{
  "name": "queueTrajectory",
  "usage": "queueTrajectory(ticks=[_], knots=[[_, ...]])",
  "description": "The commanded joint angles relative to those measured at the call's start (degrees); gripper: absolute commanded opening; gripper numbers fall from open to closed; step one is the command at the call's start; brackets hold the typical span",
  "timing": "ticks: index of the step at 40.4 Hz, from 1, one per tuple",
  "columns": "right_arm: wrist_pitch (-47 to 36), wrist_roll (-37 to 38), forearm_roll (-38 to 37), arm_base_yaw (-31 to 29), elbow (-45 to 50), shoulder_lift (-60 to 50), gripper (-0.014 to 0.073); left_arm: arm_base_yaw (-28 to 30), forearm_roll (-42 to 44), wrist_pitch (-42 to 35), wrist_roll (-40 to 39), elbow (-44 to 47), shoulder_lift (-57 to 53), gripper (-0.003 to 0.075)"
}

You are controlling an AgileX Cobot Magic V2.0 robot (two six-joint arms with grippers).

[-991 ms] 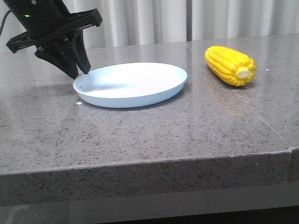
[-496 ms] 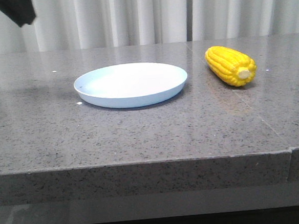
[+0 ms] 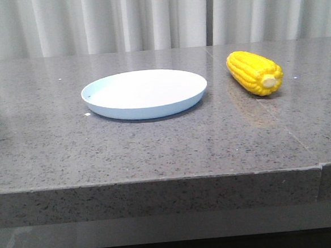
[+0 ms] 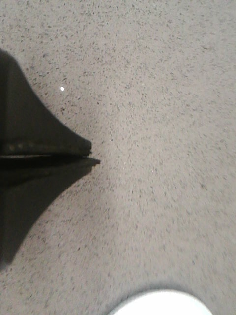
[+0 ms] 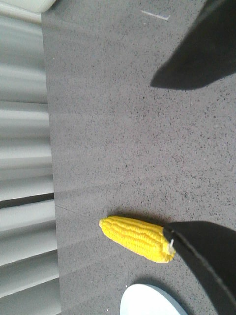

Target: Place corn on plate with both arms

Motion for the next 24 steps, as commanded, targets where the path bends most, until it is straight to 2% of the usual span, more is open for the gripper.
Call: queueTrajectory(ticks=[1, 6, 11, 24], knots=[[-4.82, -0.53, -0.72, -0.21, -1.84, 0.77, 0.0579, -0.25, -0.64, -10.18, -0.56, 6.02, -8.90, -0.0020], [-4.82, -0.53, -0.72, -0.21, -1.84, 0.77, 0.0579, -0.25, -0.64, -17.33, -0.11, 15.18, -18.79, -0.0020], [-4.82, -0.53, -0.72, -0.21, -1.84, 0.77, 0.0579, -0.25, -0.64, -20.98, -0.11, 23.06, -29.86, -0.0020], [-4.82, -0.53, -0.72, -0.21, -1.84, 0.77, 0.0579, -0.25, 2.25, -21.39, -0.01, 32.86, -51.47, -0.0020]])
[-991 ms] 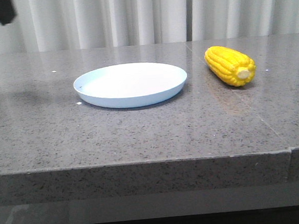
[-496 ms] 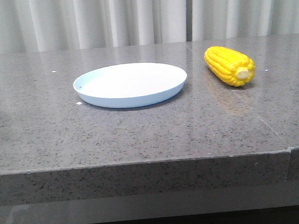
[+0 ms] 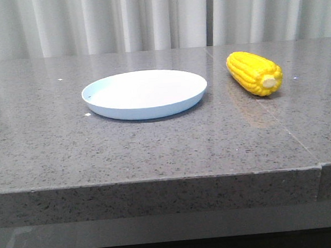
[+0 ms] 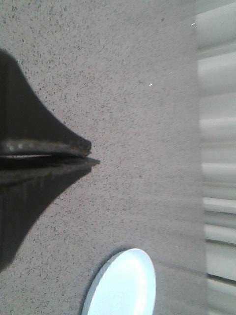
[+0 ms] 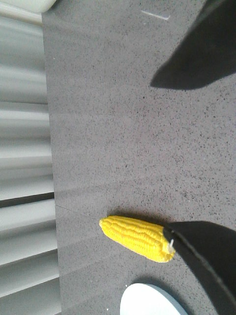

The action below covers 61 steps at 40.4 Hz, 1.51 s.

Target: Place corn on plate with both arms

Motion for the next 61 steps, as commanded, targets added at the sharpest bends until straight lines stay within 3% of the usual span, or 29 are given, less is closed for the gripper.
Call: queueTrajectory(ticks=[1, 23, 40, 53, 61], knots=[[-4.82, -0.53, -0.72, -0.21, -1.84, 0.77, 0.0579, -0.25, 0.47, -4.69, -0.01, 0.33, -4.16, -0.0020], [-8.41, -0.53, -0.31, -0.21, -2.49, 4.50, 0.0579, -0.25, 0.47, -4.67, -0.01, 1.17, -7.55, -0.0020], [-2.87, -0.53, 2.61, 2.92, -19.86, 35.12, 0.0582, -0.25, 0.47, -4.67, -0.01, 1.17, -7.55, -0.0020], [12.99, -0.53, 8.25, 11.36, -40.83, 58.83, 0.0582, -0.25, 0.47, -4.67, -0.01, 1.17, -7.55, -0.0020], [17.56, -0.53, 9.27, 13.38, -51.56, 70.79, 0.0582, -0.25, 0.47, -4.67, -0.01, 1.17, -7.55, -0.0020]])
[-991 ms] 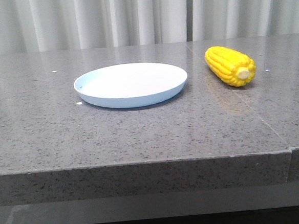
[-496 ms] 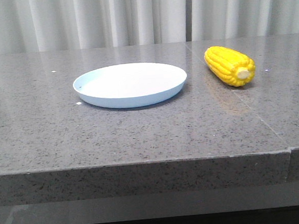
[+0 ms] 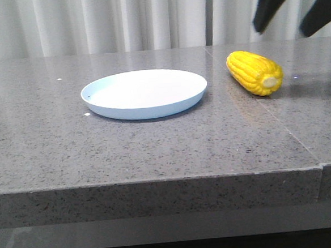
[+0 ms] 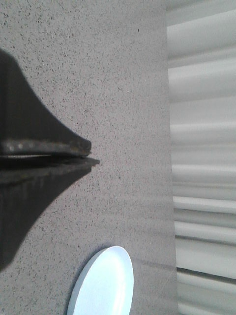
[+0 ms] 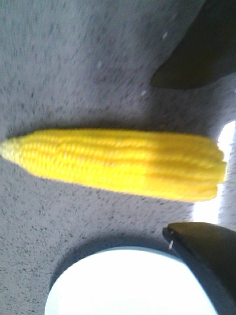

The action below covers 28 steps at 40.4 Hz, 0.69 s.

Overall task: Place corn on plate with both arms
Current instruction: 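Lower the right gripper over the yellow corn cob and grasp it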

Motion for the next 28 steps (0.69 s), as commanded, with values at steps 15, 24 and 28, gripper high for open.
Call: queueTrajectory(ticks=[15, 24, 28], knots=[[2.44, -0.53, 4.24, 0.35, -11.58, 11.89, 0.0555, -0.25, 0.12, -4.63, -0.01, -1.42, 0.59, -0.0020], [2.16, -0.53, 5.09, 0.35, -11.58, 11.38, 0.0209, -0.25, 0.12, -4.63, -0.01, -1.42, 0.59, -0.0020], [2.09, -0.53, 5.09, 0.35, -11.58, 10.21, 0.0134, -0.25, 0.12, -4.63, -0.01, -1.42, 0.59, -0.0020]])
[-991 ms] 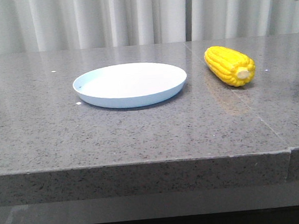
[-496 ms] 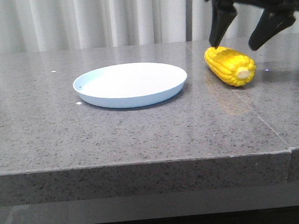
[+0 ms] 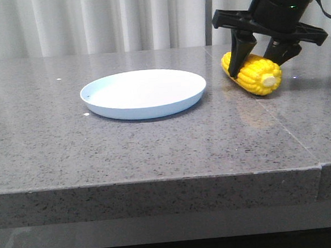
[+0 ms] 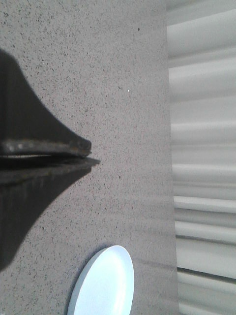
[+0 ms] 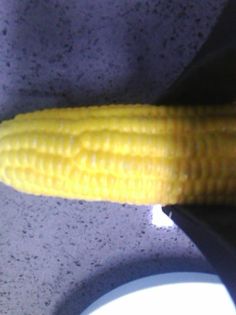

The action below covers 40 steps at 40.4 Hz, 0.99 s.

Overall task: Place corn on plate with both arms
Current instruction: 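Lower the right gripper over the yellow corn cob and grasp it, then carry the corn cob toward the plate and lower it onto it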

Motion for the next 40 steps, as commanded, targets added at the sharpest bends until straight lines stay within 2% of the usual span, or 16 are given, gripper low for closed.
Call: queueTrajectory(ticks=[1, 5, 9, 15, 24, 30, 36, 40], knots=[[-2.24, -0.53, 1.04, -0.04, -2.02, -4.80, 0.0132, -0.25, 0.12, -4.63, -0.01, -1.42, 0.59, -0.0020], [-2.30, -0.53, 2.84, 0.02, -2.02, -6.68, 0.0132, -0.25, 0.12, -4.63, -0.01, -1.42, 0.59, -0.0020], [-2.31, -0.53, 7.74, 0.77, -2.02, -8.11, 0.0132, -0.25, 0.12, -4.63, -0.01, -1.42, 0.59, -0.0020], [-3.36, -0.53, 12.44, 4.15, -2.02, -8.62, 0.0132, -0.25, 0.12, -4.63, -0.01, -1.42, 0.59, -0.0020], [-7.91, -0.53, 15.26, 11.49, -2.02, -6.58, 0.0132, -0.25, 0.12, -4.63, -0.01, -1.42, 0.59, -0.0020], [-9.95, -0.53, 15.93, 13.94, -2.02, -4.16, 0.0136, -0.25, 0.12, -4.63, -0.01, -1.42, 0.59, -0.0020], [-11.65, -0.53, 16.84, 14.43, -2.02, -2.11, 0.0209, -0.25, 0.12, -4.63, -0.01, -1.42, 0.59, -0.0020], [-11.44, -0.53, 16.83, 14.43, -2.02, -1.34, 0.0326, -0.25, 0.12, -4.63, -0.01, -1.42, 0.59, -0.0020]])
